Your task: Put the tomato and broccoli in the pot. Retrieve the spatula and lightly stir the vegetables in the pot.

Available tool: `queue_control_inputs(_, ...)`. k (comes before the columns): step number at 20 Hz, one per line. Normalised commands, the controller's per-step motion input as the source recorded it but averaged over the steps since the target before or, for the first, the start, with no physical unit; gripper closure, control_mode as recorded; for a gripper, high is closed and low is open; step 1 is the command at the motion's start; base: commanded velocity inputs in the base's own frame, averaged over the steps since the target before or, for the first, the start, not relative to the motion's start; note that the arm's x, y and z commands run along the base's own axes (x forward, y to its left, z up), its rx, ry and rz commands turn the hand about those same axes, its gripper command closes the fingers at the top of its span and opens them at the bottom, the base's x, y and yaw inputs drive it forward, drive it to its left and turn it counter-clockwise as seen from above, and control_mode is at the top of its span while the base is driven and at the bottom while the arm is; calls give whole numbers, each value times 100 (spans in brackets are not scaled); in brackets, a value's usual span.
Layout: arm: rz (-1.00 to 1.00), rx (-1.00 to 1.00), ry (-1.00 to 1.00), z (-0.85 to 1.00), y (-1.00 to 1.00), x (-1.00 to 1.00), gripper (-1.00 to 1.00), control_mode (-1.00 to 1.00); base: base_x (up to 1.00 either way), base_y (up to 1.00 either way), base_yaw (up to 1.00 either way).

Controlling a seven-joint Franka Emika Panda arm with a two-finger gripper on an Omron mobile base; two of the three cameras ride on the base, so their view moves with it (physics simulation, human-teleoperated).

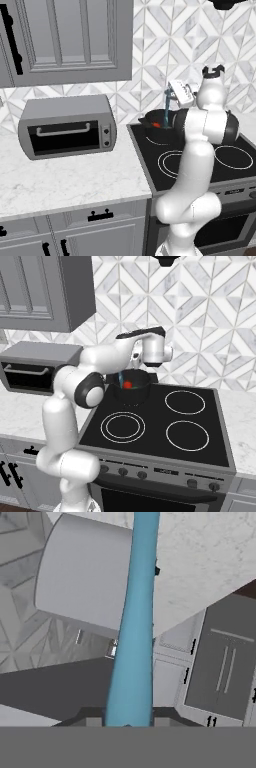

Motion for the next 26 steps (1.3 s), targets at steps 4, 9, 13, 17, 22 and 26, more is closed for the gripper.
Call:
queue_control_inputs(4,-9,1,0,-1,-26,35,100,-100,0,0,0)
queue_control_inputs(9,-9,3,0,-12,-20,37,100,-100,0,0,0)
queue_control_inputs(13,-9,0,0,-45,-2,49,100,-100,0,0,0)
queue_control_inputs(17,-7,0,-1,-35,-7,19,100,-100,0,0,0)
queue_control_inputs(22,-7,2,-2,7,-9,36,100,-100,0,0,0)
queue_control_inputs(26,-7,7,0,-6,-11,38,100,-100,0,0,0)
